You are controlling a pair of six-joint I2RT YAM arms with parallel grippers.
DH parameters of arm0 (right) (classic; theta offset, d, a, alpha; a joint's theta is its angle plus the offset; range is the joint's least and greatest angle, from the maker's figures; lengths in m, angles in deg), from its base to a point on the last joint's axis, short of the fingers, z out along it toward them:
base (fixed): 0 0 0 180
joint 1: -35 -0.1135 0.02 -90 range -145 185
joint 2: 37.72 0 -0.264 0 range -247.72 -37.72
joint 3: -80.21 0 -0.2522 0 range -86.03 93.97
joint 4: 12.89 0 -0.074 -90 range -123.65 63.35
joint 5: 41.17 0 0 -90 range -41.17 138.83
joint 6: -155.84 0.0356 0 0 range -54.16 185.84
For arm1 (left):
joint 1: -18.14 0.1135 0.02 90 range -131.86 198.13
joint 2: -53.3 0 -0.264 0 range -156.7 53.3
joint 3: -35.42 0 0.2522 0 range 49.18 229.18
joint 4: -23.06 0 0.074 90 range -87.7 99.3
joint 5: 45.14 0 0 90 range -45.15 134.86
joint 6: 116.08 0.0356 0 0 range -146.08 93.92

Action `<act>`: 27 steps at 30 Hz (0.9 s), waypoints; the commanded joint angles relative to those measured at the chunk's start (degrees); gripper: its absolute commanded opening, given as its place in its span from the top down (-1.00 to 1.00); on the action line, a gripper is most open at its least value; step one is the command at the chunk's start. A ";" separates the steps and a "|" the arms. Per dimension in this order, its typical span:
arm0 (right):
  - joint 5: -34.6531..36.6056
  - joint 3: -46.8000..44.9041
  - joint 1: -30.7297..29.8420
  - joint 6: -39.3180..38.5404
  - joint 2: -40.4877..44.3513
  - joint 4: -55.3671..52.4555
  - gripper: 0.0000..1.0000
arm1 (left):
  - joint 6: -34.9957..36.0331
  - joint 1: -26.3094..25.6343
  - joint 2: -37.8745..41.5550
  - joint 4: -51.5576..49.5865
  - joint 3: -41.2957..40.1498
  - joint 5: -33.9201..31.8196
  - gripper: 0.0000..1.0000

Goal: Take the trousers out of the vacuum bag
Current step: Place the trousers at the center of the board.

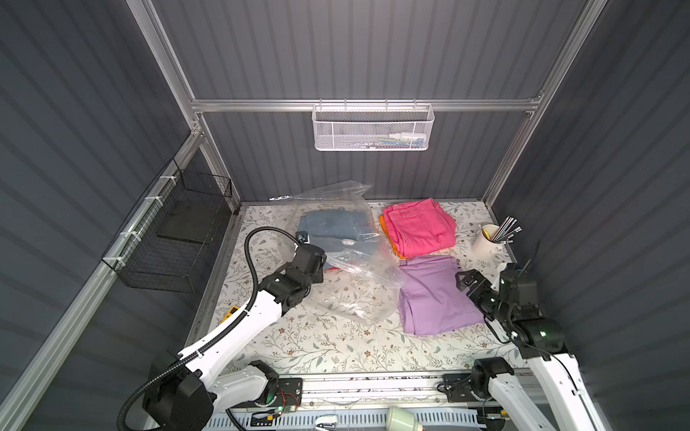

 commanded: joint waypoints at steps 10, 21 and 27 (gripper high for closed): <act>-0.09 -16.10 -2.79 6.53 -21.17 25.90 -0.98 | 1.57 0.49 0.09 0.57 2.42 0.28 1.00; -0.10 -10.65 -3.51 9.46 -34.73 34.10 -0.98 | 3.22 0.57 1.13 -0.19 3.13 -0.24 1.00; 2.77 -5.92 -8.82 7.95 -27.32 28.02 -0.98 | 3.27 0.57 1.33 -0.71 3.52 -0.60 1.00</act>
